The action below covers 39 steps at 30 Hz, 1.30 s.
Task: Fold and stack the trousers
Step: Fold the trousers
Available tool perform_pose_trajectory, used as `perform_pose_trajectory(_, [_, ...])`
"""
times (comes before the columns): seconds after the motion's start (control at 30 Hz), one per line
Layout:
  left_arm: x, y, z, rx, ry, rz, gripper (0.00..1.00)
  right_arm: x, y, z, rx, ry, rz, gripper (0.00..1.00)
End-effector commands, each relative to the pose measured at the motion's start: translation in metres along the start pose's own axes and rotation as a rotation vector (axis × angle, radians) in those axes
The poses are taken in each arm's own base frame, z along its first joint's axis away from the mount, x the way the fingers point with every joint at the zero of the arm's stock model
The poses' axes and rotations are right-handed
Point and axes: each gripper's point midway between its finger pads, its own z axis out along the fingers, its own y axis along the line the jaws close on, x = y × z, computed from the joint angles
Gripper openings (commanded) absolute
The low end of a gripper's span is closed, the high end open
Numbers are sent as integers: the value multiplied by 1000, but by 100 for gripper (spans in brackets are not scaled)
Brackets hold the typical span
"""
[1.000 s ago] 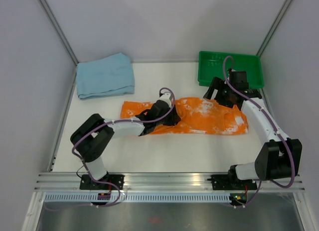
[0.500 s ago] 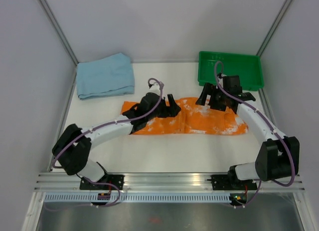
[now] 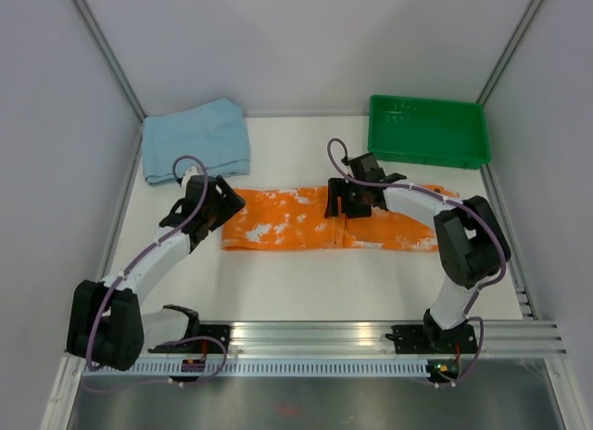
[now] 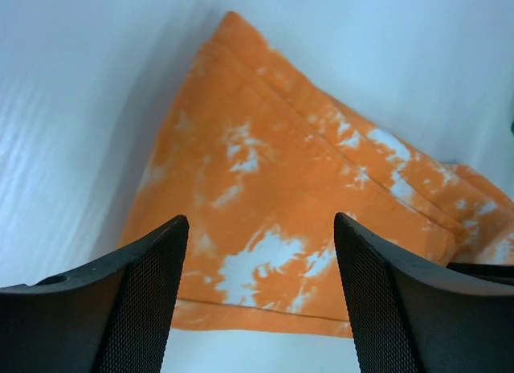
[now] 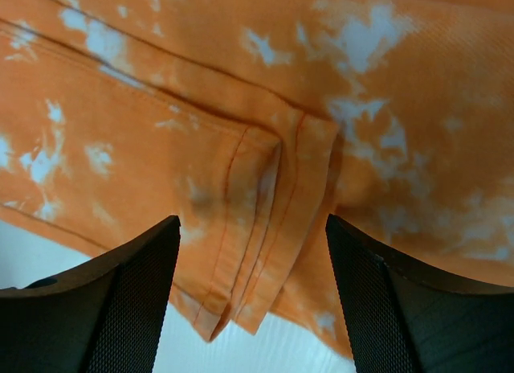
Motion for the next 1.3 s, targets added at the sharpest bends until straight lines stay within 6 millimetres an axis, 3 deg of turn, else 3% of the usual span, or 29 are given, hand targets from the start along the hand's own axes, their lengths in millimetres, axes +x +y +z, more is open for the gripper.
perform_pose_trajectory(0.0, [1,18,-12,-23,10,-36,79,-27,0,13,49,-61,-58,80])
perform_pose_trajectory(0.1, [1,27,-15,-30,8,-22,79,-26,-8,20,87,-44,-76,78])
perform_pose_trajectory(0.17, [1,31,-16,-35,4,-15,79,-28,-8,20,90,-53,-83,64])
perform_pose_trajectory(0.2, [1,32,-16,-38,6,-10,80,-31,-6,20,83,-60,-84,42])
perform_pose_trajectory(0.23, [1,34,-15,-41,8,-4,79,-36,-3,19,73,-81,-76,32])
perform_pose_trajectory(0.3, [2,36,-13,-44,16,-2,80,-40,4,18,49,-100,-78,20])
perform_pose_trajectory(0.37, [4,40,-10,-51,27,3,80,-45,12,19,24,-122,-76,18])
perform_pose_trajectory(0.47, [3,43,-7,-56,34,3,80,-44,17,28,6,-102,-63,0])
perform_pose_trajectory(0.6, [-4,44,-5,-55,29,9,80,-44,21,31,-5,-92,-64,0])
perform_pose_trajectory(0.8, [-14,50,-4,-60,19,21,81,-82,36,4,-22,-251,-100,0])
perform_pose_trajectory(1.03, [-16,54,1,-65,27,9,80,-102,44,-8,-22,-303,-114,0])
perform_pose_trajectory(1.13, [-16,56,3,-64,25,15,80,-95,33,0,16,-281,-122,0])
perform_pose_trajectory(1.27, [-12,59,10,-65,36,29,81,-70,17,25,47,-195,-109,1])
